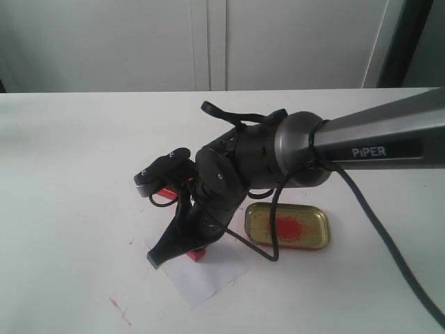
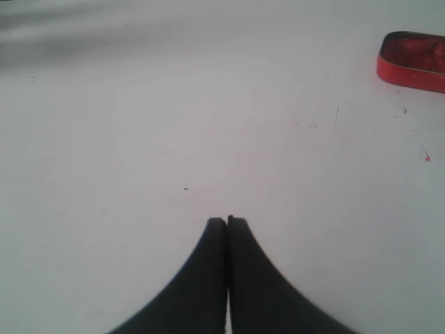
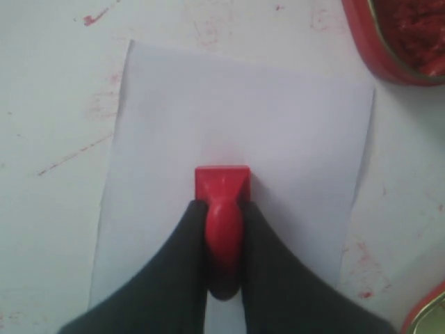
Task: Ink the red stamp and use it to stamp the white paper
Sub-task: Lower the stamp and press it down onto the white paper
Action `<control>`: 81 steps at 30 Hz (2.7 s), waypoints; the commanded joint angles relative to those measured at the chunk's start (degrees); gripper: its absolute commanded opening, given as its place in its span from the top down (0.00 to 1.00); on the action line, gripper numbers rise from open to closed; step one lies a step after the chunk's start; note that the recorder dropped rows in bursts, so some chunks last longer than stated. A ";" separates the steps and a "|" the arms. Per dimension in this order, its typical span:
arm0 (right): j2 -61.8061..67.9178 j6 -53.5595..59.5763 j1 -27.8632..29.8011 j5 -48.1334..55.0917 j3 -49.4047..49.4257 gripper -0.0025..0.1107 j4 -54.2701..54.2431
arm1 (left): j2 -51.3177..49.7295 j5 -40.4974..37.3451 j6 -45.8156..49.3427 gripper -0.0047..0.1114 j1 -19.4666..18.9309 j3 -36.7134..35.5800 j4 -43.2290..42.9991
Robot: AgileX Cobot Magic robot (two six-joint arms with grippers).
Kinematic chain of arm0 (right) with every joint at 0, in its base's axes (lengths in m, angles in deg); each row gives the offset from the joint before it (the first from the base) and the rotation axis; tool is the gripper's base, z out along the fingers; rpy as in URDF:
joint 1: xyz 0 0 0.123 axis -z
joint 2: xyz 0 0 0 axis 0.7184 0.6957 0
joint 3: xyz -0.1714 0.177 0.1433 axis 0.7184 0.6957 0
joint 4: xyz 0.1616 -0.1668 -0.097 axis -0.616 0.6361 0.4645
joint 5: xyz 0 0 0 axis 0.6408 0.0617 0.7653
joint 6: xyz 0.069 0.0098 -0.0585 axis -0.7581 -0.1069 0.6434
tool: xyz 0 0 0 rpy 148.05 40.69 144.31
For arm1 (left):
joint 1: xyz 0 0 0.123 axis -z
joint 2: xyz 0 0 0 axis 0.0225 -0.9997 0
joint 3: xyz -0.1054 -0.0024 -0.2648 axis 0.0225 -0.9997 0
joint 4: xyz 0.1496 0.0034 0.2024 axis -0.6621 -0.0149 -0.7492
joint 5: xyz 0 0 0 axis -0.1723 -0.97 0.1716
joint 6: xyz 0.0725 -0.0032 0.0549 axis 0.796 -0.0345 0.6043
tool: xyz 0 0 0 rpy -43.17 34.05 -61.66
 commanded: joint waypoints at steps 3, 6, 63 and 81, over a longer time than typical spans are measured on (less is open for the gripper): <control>-1.93 -0.32 0.03 -2.39 0.27 0.98 1.13 | 0.27 0.29 0.06 0.96 0.00 -0.29 -0.09; -1.93 -0.77 0.03 -2.76 0.27 0.98 1.13 | 0.27 0.29 0.06 0.96 0.00 -0.29 -0.09; 0.85 14.14 10.62 3.67 0.39 0.98 -36.88 | 0.27 0.29 0.06 0.96 0.00 -0.29 -0.09; 2.80 17.70 12.22 6.46 0.39 0.98 -41.95 | 0.27 0.29 0.06 0.96 0.00 -0.29 -0.09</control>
